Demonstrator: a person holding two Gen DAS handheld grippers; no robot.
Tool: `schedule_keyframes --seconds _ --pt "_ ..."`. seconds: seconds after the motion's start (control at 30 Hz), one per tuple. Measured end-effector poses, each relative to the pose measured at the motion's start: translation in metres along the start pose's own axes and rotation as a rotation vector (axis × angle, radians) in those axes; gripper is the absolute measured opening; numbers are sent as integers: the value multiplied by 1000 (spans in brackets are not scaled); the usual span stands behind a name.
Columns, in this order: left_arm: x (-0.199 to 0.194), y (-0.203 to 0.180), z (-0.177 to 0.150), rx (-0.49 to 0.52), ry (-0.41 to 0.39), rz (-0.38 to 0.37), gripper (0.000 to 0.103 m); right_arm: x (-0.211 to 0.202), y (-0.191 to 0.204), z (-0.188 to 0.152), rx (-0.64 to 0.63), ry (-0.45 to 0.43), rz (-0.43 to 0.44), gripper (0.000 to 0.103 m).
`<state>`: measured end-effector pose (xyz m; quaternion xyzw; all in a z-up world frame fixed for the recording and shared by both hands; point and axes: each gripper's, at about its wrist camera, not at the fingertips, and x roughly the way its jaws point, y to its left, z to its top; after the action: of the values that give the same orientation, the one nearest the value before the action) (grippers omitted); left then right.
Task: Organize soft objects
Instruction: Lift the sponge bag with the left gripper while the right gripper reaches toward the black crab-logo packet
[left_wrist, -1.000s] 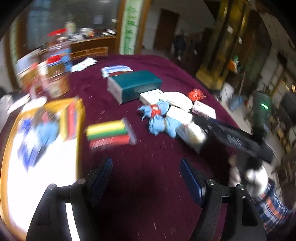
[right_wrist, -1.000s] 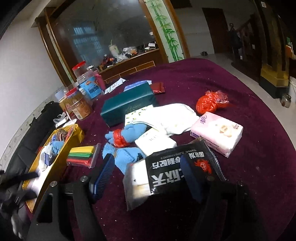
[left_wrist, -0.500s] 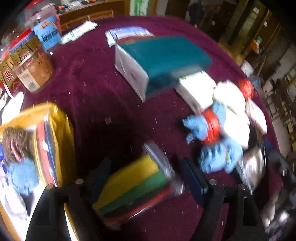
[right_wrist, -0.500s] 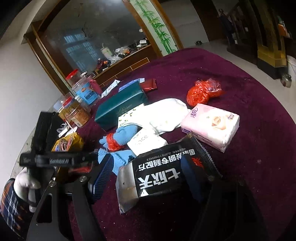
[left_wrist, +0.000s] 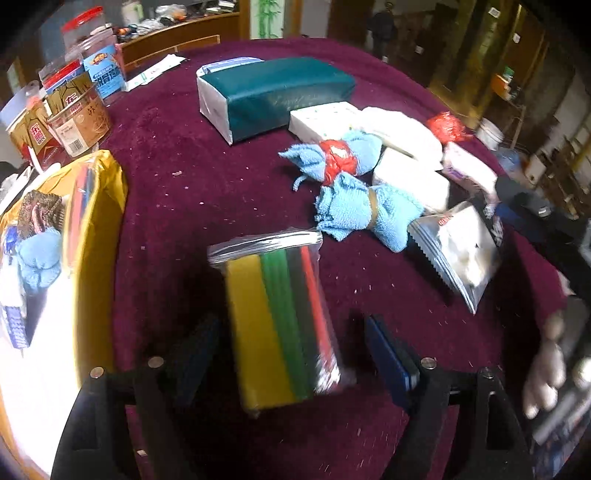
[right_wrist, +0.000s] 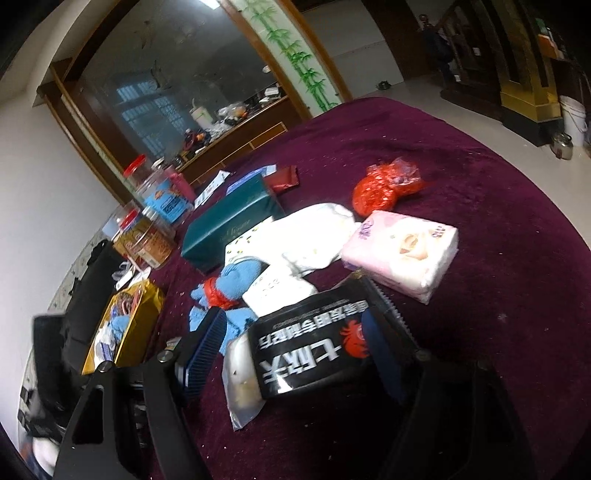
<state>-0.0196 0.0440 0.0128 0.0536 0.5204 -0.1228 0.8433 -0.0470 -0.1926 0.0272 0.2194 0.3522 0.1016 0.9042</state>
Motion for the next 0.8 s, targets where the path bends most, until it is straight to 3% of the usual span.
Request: schedule_keyframes --seconds 0.03,0.07,0.1,0.13,0.17,0.4,0.57,0.67,0.8 --pt "2 -6 -1 25 -34 37 84 -1 -2 1 8 -5 -3 75" --pt "2 -11 -3 39 -65 42 79 -2 -4 1 19 -11 -6 75" --pt "0 -13 -5 38 -76 19 71 -3 -7 2 32 -17 -9 75" --pt "-3 -13 -6 28 -78 -5 47 -4 -10 2 46 -23 -10 75" --pt "-7 -12 -7 17 -82 -23 41 -6 -13 3 63 -29 -11 75" --pt "-56 11 -42 -95 -170 -190 40 -3 -23 5 118 -19 -10 75" --pt "-104 31 -80 -202 -298 -319 41 -2 -25 5 128 -16 -23 75" --pt "-127 46 -102 -249 -360 -357 41 -2 -29 5 148 -18 -33 75" --pt "-151 64 -127 -271 -411 -349 41 -11 -29 4 146 -33 -54 75"
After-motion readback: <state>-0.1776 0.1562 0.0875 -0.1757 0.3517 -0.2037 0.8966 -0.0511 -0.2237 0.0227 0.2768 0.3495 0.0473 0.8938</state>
